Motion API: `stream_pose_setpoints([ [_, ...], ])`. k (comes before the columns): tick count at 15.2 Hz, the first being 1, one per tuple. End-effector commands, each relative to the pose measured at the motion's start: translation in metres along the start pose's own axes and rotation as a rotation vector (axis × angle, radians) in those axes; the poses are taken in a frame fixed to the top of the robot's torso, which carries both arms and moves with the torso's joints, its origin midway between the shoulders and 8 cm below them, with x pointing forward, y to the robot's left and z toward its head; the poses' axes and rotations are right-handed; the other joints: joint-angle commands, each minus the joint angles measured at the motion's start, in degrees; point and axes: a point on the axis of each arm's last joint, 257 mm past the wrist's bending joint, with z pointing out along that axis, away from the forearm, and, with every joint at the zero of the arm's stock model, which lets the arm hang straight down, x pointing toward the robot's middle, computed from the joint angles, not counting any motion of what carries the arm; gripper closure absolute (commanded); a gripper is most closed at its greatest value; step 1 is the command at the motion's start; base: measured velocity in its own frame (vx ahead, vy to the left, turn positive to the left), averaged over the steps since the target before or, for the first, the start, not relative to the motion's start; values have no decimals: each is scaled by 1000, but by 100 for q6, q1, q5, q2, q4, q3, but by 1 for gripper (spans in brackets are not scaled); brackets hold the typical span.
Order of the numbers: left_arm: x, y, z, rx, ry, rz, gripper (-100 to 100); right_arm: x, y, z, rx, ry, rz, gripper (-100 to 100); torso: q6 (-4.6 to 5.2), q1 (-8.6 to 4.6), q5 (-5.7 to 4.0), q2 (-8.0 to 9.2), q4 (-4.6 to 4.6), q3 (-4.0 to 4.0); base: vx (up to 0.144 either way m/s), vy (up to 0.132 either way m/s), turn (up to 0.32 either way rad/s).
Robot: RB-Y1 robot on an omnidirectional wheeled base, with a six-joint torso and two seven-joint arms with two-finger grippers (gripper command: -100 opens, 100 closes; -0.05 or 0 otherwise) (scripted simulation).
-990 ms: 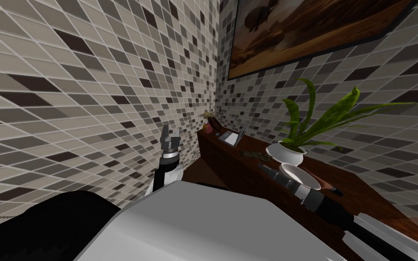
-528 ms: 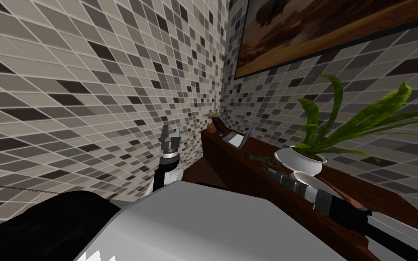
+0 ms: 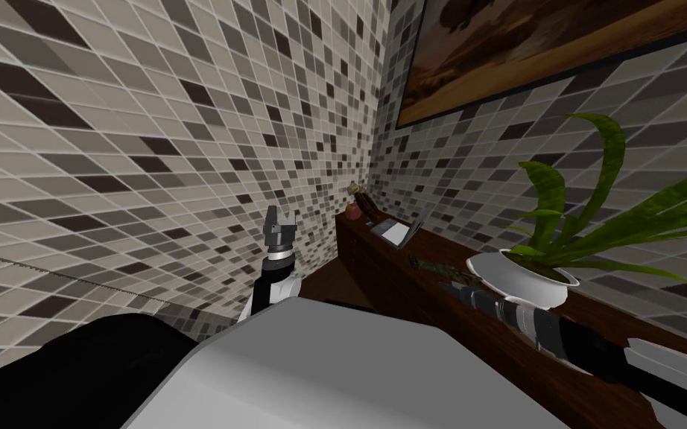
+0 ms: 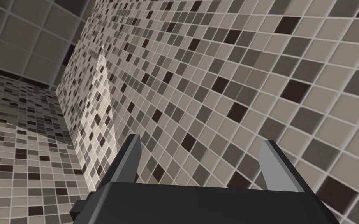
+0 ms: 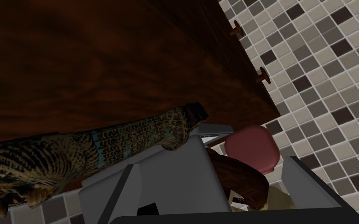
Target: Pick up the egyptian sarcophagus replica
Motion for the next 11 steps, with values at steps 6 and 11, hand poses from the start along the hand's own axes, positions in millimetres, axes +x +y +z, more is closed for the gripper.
stream_pose_setpoints([
  [6,0,0,0,0,0,0,0,14,-33,-17,63,151,-98,-100,3,0,0,2,1,1,5,3,131],
  [11,0,0,0,0,0,0,0,15,-46,-23,82,241,-168,-100,-3,1,0,2,0,1,3,2,166],
])
